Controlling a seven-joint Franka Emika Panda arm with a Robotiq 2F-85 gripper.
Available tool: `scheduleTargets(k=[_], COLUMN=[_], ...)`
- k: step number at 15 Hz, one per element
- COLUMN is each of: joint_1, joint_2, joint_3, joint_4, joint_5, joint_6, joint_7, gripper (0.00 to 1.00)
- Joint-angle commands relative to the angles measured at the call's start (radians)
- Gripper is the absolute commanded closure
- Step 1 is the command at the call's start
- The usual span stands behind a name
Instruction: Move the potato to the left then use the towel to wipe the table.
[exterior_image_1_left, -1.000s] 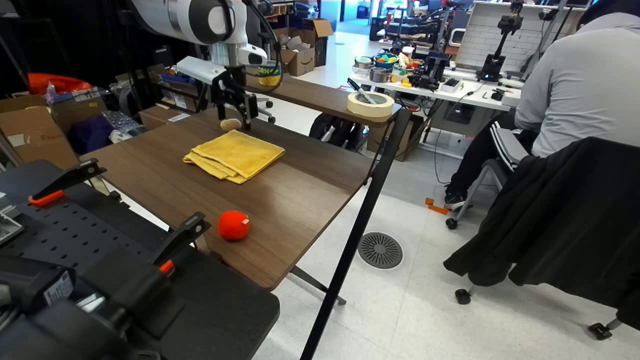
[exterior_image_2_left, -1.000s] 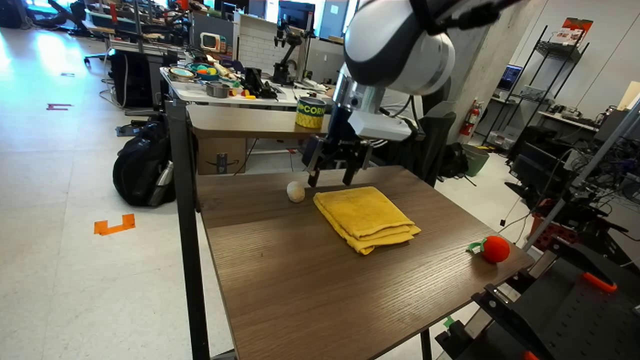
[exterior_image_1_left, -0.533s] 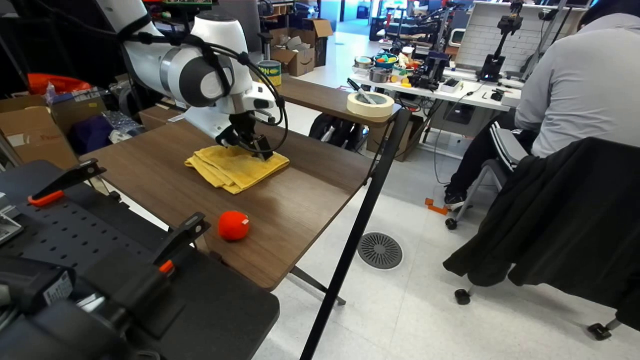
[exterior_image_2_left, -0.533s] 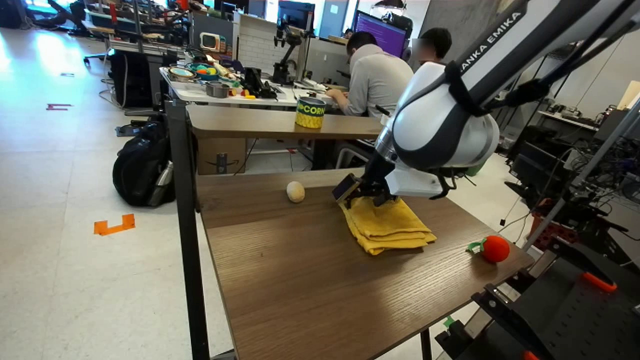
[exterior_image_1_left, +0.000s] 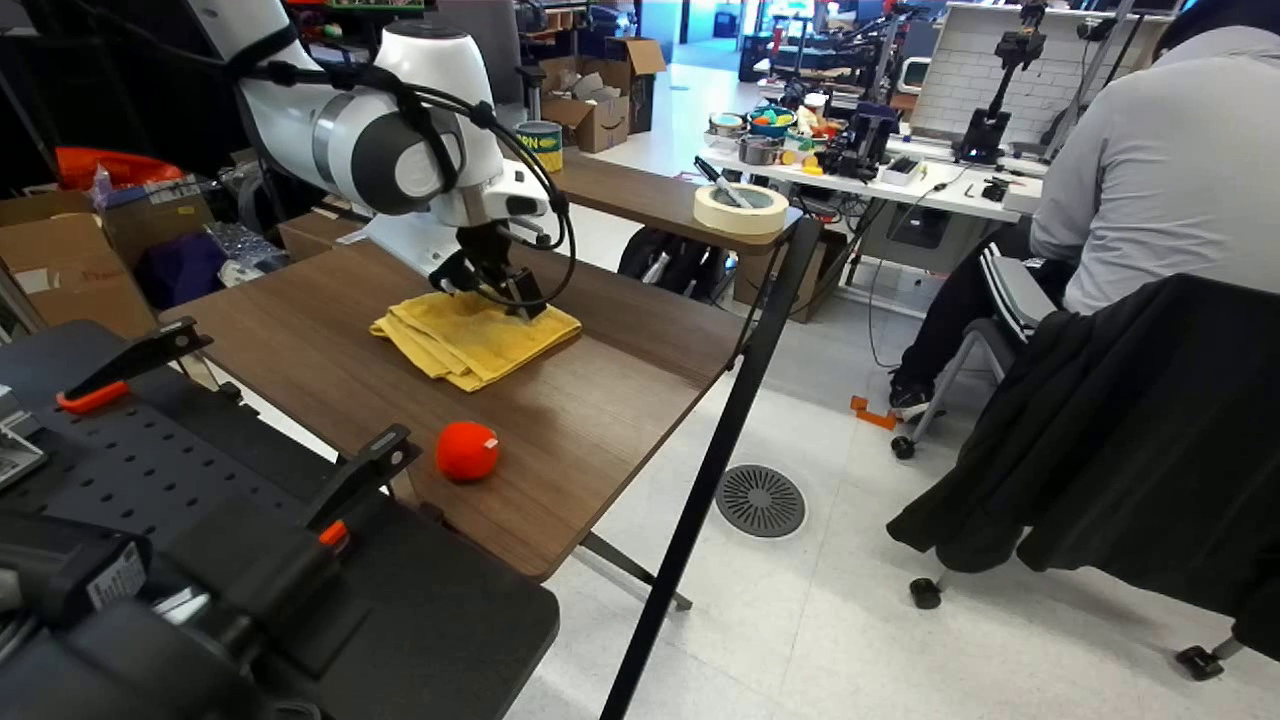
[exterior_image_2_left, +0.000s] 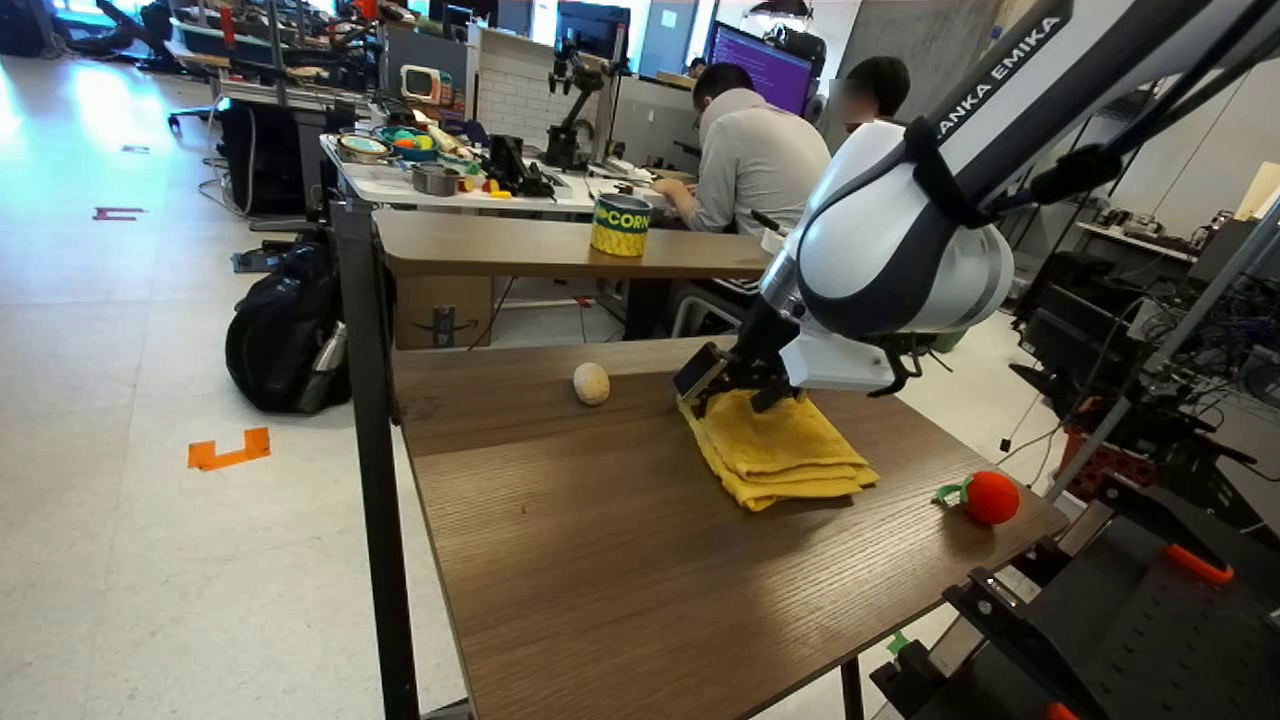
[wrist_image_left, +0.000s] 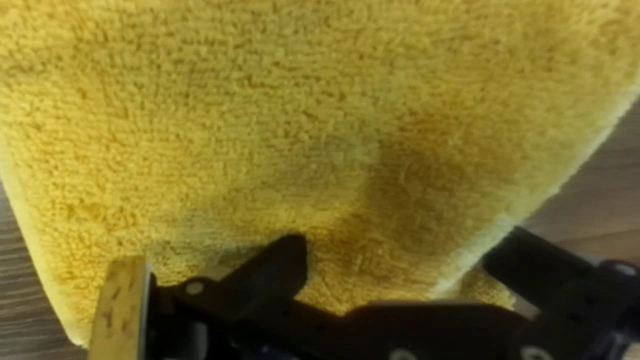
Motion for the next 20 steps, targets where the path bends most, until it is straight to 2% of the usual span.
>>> scheduleTargets(k=[1,7,11,12,17,18,20], joint_1=[-0.002,-0.038,-0.118,-0.066,-0.096,-0.069,-0.088], joint_2=[-0.098,-0.153,-0.070,-0.111,-0.093,-0.071,-0.021], joint_3=[-0.021,-0.035,0.039,-0.013,0.014,-0.032,-0.067], joint_4=[-0.102,-0.175,-0.116,-0.149,-0.136,-0.095,-0.032], joint_5=[0.008,0.012,0.013,0.009,0.011,0.012,0.022], joint_6=[0.009,-0.005,-0.023,-0.011,-0.011,-0.032,-0.072], joint_7=[-0.003,-0.012,-0.069,-0.030,-0.049,-0.018,0.003], gripper=[0.00,0.00,0.00,0.00,0.00,0.00,0.00])
